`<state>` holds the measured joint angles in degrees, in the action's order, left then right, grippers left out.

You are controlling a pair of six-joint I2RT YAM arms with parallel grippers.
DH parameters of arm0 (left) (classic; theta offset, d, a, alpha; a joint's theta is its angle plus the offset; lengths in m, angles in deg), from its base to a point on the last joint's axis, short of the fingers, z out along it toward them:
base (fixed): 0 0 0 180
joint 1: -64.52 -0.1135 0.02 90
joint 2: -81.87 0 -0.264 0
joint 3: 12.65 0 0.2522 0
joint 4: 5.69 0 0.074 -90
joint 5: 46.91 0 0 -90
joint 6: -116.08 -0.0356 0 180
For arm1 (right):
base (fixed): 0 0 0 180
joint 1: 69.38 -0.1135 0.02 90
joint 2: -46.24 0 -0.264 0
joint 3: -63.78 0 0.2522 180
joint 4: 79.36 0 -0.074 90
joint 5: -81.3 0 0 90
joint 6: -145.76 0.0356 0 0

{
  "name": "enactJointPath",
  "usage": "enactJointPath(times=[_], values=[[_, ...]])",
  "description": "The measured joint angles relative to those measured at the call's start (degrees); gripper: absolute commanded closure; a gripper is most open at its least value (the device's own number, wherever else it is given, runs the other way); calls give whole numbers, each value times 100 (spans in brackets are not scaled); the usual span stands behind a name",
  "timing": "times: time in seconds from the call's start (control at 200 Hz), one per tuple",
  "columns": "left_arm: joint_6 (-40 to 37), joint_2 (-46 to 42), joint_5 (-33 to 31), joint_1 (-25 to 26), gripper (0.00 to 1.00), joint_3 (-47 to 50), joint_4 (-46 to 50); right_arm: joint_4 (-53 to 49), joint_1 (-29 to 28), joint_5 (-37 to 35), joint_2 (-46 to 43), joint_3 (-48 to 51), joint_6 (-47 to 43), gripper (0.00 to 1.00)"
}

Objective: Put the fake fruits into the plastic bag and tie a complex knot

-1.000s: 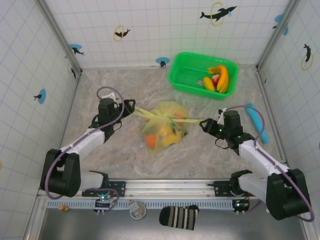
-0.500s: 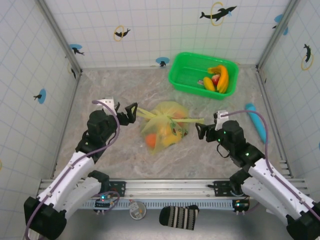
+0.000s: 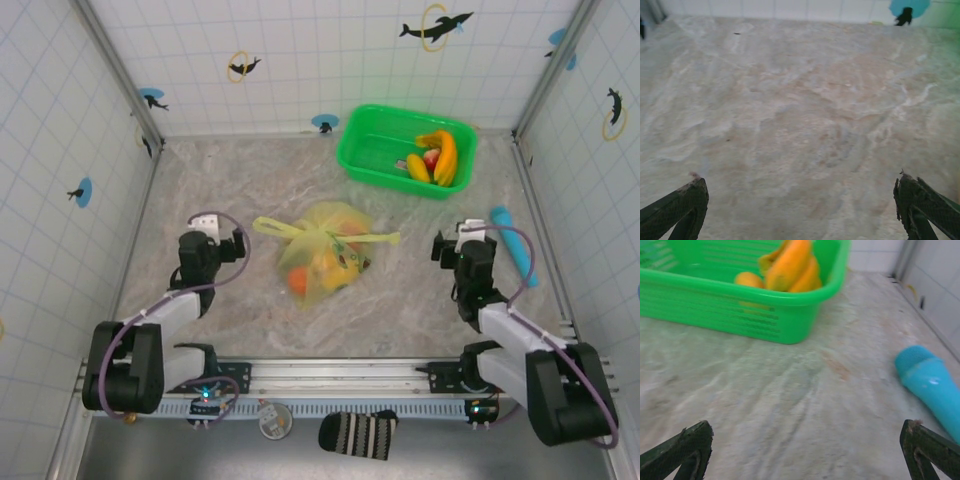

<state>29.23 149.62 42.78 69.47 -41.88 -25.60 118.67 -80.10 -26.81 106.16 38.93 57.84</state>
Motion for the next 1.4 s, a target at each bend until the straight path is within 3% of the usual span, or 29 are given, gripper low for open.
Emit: enactJointPath(times=[0.155, 0.325, 0.52, 1.396], values=[[157, 166, -632, -192, 2, 824, -1049, 973, 715, 243, 697, 457, 114, 1], [116, 881, -684, -435, 2, 1130, -1843, 2194, 1252, 651, 1690, 1064, 509, 1], [116, 1985, -704, -505, 2, 1515, -4146, 4116, 1001, 1193, 2726, 1078, 380, 1], [116, 1915, -299, -688, 2, 1517, -3904, 3993, 817, 1091, 2754, 1080, 236, 1]])
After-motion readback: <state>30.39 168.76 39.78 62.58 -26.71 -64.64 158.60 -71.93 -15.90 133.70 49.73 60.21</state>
